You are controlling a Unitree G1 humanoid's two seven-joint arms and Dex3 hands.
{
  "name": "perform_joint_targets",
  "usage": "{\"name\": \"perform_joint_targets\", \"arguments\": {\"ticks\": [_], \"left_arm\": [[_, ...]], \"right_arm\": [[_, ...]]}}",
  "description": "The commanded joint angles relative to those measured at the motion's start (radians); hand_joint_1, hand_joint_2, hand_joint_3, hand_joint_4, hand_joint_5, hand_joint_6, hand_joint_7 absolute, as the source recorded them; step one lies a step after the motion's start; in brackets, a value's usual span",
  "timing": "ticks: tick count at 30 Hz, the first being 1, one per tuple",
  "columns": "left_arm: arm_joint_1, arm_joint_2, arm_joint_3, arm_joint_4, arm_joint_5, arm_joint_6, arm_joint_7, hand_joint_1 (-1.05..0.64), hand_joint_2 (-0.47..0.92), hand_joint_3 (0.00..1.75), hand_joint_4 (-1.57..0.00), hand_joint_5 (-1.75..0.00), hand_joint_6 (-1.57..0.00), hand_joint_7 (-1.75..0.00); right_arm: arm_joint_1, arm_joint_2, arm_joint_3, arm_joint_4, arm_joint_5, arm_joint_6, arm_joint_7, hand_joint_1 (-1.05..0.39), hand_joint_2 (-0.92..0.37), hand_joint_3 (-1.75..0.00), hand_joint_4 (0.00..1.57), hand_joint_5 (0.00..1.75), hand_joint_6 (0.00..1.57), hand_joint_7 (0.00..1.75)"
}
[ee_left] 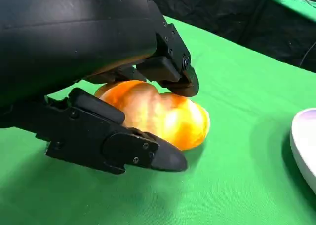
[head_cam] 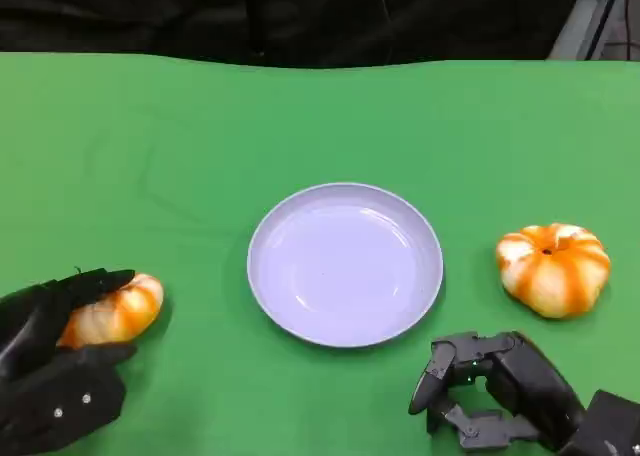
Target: Grasp the bread from the table and place it into the plate.
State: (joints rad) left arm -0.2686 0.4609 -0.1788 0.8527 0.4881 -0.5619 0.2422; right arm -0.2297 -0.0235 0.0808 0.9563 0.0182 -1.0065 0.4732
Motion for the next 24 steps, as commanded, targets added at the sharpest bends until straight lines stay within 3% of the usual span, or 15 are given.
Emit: {"name": "perform_joint_targets", "arguments": {"ticks": [1, 15, 19, 21, 22, 24], "left_arm": [[0.009, 0.021, 0.002, 0.016, -0.019, 0.003, -0.027, -0.21, 0.92, 0.07, -0.57, 0.0, -0.6, 0.0], [0.011, 0.025, 0.002, 0.006, -0.039, 0.019, -0.054, -0.07, 0.92, 0.13, -0.57, 0.0, -0.62, -0.01], [0.013, 0.019, 0.001, -0.008, -0.025, 0.05, -0.028, -0.05, 0.92, 0.12, -0.68, -0.05, -0.7, -0.04], [0.011, 0.012, -0.002, -0.013, -0.006, 0.074, 0.009, -0.06, 0.92, 0.09, -0.81, -0.1, -0.82, -0.07], [0.009, 0.009, -0.005, -0.013, 0.006, 0.087, 0.031, -0.07, 0.92, 0.09, -0.83, -0.17, -0.86, -0.09], [0.007, 0.004, -0.008, -0.012, 0.019, 0.106, 0.058, -0.11, 0.92, 0.09, -0.54, -0.97, -0.91, -0.18]], "right_arm": [[0.003, -0.014, -0.009, -0.007, 0.009, -0.007, -0.003, 0.05, -0.58, -1.01, 0.97, 1.35, 0.99, 0.98], [0.003, -0.011, -0.01, -0.005, 0.018, -0.001, 0.006, 0.05, -0.59, -1.0, 0.97, 1.33, 1.0, 0.97], [0.004, -0.012, -0.008, -0.009, 0.008, -0.001, -0.003, 0.04, -0.59, -1.0, 0.97, 1.34, 1.0, 0.97], [0.003, -0.012, -0.008, -0.008, 0.01, 0.0, -0.001, 0.04, -0.59, -1.0, 0.97, 1.34, 1.0, 0.97], [0.002, -0.012, -0.008, -0.008, 0.011, 0.001, 0.0, 0.04, -0.59, -1.0, 0.97, 1.34, 1.0, 0.97], [0.001, -0.011, -0.009, -0.007, 0.013, 0.003, 0.002, 0.04, -0.59, -0.99, 0.97, 1.34, 1.0, 0.97]]}}
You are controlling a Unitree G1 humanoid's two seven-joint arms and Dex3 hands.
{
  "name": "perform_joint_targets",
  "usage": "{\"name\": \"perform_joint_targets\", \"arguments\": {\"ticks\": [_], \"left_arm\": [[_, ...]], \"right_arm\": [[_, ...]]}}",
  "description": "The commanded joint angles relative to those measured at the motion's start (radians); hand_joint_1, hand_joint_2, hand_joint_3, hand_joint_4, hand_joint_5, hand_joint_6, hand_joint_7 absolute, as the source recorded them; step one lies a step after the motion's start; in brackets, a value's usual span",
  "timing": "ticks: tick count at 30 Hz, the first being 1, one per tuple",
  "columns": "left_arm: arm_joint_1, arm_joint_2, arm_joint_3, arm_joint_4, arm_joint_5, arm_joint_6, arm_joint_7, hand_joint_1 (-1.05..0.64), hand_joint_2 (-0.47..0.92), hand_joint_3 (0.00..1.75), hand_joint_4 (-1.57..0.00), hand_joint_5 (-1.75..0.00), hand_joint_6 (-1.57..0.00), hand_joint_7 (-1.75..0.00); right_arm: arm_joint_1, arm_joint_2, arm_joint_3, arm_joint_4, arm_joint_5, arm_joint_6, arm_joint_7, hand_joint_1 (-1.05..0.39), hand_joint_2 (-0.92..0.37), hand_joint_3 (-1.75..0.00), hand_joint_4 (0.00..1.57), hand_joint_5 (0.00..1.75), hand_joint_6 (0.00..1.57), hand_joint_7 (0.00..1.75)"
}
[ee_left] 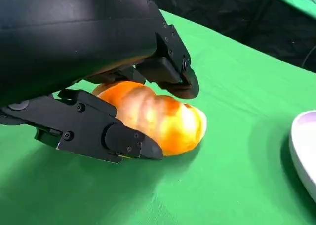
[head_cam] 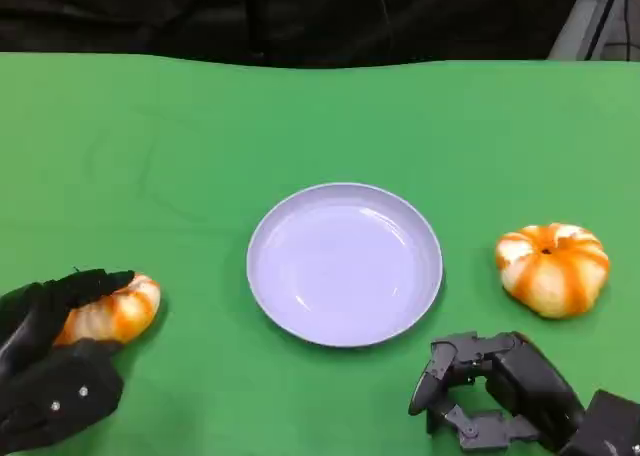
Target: Grasp the bread from the table and place it into the plate.
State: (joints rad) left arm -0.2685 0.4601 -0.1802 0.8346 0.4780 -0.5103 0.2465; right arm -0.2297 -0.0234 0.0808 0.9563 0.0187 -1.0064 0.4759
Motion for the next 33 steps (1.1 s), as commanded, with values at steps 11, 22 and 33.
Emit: {"name": "perform_joint_targets", "arguments": {"ticks": [11, 22, 33], "left_arm": [[0.001, -0.001, -0.04, 0.014, 0.082, 0.095, 0.149, -0.23, 0.91, 0.0, -0.39, -1.74, -0.43, -1.52], [0.04, -0.008, -0.018, -0.059, 0.031, 0.021, 0.146, -0.14, 0.88, 0.0, -0.52, -1.75, -0.39, -1.73], [0.122, -0.003, 0.008, -0.262, 0.02, 0.025, 0.112, -0.11, 0.89, 0.0, -0.52, -1.75, -0.46, -1.58]], "right_arm": [[0.0, -0.007, -0.009, -0.006, 0.018, -0.001, 0.005, 0.06, -0.59, -1.0, 0.97, 1.33, 1.0, 0.97], [0.0, -0.008, -0.009, -0.008, 0.012, 0.0, -0.001, 0.06, -0.59, -1.0, 0.97, 1.34, 1.0, 0.98], [0.001, -0.006, -0.008, -0.01, 0.012, 0.005, -0.002, 0.07, -0.59, -1.01, 0.97, 1.34, 1.0, 0.98]]}}
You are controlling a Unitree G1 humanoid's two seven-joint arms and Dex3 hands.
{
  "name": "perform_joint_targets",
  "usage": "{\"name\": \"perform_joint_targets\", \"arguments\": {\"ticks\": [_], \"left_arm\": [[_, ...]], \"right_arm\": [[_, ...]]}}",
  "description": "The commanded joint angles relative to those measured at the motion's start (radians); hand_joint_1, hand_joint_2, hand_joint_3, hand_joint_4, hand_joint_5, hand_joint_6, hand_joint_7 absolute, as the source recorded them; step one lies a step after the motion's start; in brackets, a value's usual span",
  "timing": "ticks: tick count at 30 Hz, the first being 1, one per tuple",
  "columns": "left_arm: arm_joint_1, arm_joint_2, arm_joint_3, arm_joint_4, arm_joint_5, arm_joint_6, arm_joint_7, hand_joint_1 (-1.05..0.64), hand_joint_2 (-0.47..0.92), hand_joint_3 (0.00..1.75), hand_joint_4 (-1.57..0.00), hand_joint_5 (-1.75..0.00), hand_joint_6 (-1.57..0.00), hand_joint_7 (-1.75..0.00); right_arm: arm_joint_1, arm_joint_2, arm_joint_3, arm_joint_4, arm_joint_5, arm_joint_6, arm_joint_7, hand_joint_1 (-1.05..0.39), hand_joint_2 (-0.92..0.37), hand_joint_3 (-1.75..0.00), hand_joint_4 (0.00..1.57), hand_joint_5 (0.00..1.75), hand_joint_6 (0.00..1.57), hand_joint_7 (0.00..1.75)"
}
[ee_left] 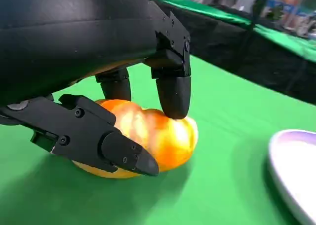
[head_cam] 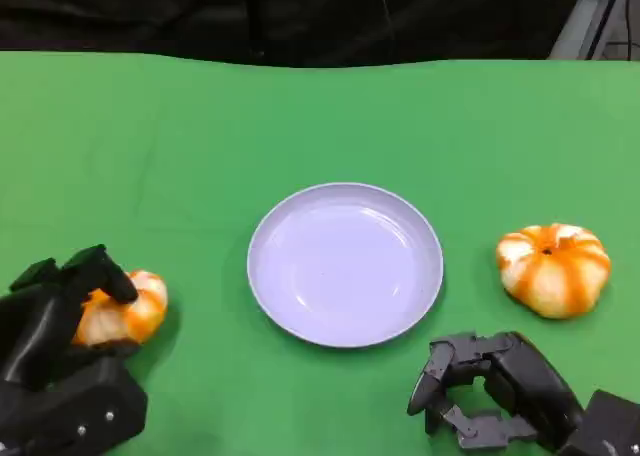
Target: Grasp the bread from the table and place it into the plate.
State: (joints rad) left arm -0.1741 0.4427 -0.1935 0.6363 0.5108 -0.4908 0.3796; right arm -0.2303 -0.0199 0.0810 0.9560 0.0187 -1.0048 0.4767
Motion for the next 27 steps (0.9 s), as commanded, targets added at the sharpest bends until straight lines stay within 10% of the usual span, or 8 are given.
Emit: {"name": "perform_joint_targets", "arguments": {"ticks": [1, 27], "left_arm": [[0.034, 0.015, 0.024, -0.081, -0.014, 0.007, -0.027, -0.1, 0.88, 0.0, -0.52, -1.75, -0.45, -1.59], [0.114, 0.003, 0.055, -0.377, 0.044, 0.067, -0.076, -0.06, 0.87, 0.0, -0.51, -1.74, -0.51, -1.47]], "right_arm": [[0.001, -0.009, -0.008, -0.009, 0.011, 0.001, -0.004, 0.07, -0.59, -1.01, 0.97, 1.35, 1.0, 0.98], [0.003, -0.011, -0.005, -0.016, 0.004, 0.002, -0.011, 0.07, -0.57, -1.04, 0.98, 1.36, 0.99, 1.01]]}}
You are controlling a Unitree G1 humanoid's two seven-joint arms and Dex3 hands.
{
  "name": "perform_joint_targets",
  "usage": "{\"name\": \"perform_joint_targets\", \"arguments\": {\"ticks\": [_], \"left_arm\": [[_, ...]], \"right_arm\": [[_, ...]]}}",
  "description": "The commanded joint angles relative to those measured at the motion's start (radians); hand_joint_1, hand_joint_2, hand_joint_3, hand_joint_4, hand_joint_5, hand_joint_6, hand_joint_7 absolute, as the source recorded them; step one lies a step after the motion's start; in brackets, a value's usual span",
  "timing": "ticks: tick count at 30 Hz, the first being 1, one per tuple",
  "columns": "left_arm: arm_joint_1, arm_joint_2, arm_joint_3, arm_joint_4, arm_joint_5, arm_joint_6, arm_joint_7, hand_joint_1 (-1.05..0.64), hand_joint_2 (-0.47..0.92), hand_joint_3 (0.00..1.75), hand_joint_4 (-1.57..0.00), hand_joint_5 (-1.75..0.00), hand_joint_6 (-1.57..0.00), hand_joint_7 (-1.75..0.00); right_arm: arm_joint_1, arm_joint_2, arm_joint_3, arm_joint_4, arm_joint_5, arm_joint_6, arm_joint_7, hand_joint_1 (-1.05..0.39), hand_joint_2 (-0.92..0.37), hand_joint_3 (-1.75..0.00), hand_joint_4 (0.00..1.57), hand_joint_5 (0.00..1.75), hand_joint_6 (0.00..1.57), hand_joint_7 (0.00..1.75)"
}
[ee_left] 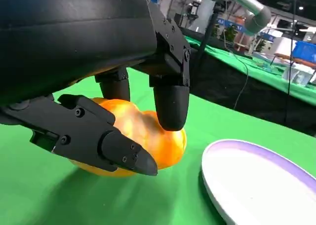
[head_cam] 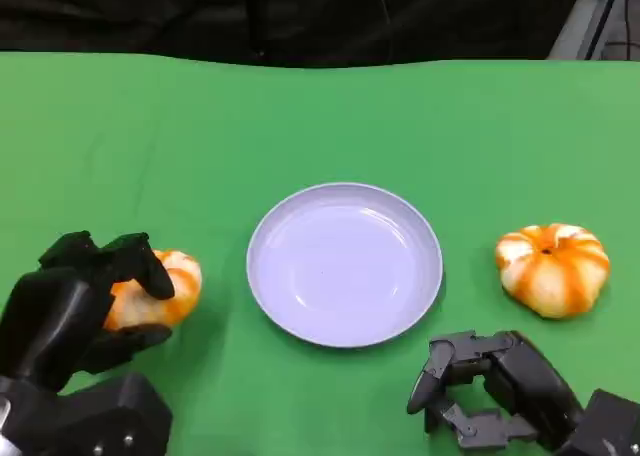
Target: Grasp the bread from the table and place it into the plate.
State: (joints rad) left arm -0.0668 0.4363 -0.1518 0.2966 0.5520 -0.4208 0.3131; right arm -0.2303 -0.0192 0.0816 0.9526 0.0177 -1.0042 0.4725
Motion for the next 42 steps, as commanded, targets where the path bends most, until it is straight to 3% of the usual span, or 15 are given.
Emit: {"name": "perform_joint_targets", "arguments": {"ticks": [1, 11, 36, 39, 42], "left_arm": [[0.003, 0.009, 0.012, -0.051, 0.008, 0.0, -0.012, -0.06, 0.87, 0.0, -0.51, -1.73, -0.51, -1.47], [-0.044, -0.013, -0.008, -0.088, 0.04, -0.004, -0.024, -0.04, 0.85, 0.0, -0.53, -1.75, -0.56, -1.43], [-0.181, -0.064, -0.088, 0.0, 0.123, -0.103, 0.011, -0.18, 0.87, 0.0, -0.55, -1.75, -0.48, -1.6], [-0.204, -0.075, -0.102, 0.006, 0.118, -0.101, -0.007, -0.18, 0.87, 0.0, -0.56, -1.75, -0.53, -1.52], [-0.224, -0.082, -0.114, 0.009, 0.123, -0.099, -0.014, -0.17, 0.87, 0.0, -0.54, -1.75, -0.51, -1.55]], "right_arm": [[0.003, -0.011, -0.005, -0.013, 0.007, 0.002, -0.005, 0.07, -0.56, -1.05, 0.98, 1.36, 0.99, 1.01], [0.005, -0.01, -0.001, -0.02, -0.001, 0.003, -0.014, 0.09, -0.56, -1.05, 0.98, 1.37, 0.99, 1.02], [0.0, -0.004, 0.002, -0.014, -0.011, 0.006, -0.03, 0.11, -0.58, -1.03, 0.98, 1.36, 0.98, 1.02], [-0.003, -0.004, 0.002, -0.01, -0.015, -0.002, -0.038, 0.12, -0.58, -1.04, 0.98, 1.36, 0.99, 1.02], [-0.003, -0.003, 0.004, -0.012, -0.02, 0.0, -0.045, 0.11, -0.58, -1.05, 0.99, 1.36, 0.99, 1.02]]}}
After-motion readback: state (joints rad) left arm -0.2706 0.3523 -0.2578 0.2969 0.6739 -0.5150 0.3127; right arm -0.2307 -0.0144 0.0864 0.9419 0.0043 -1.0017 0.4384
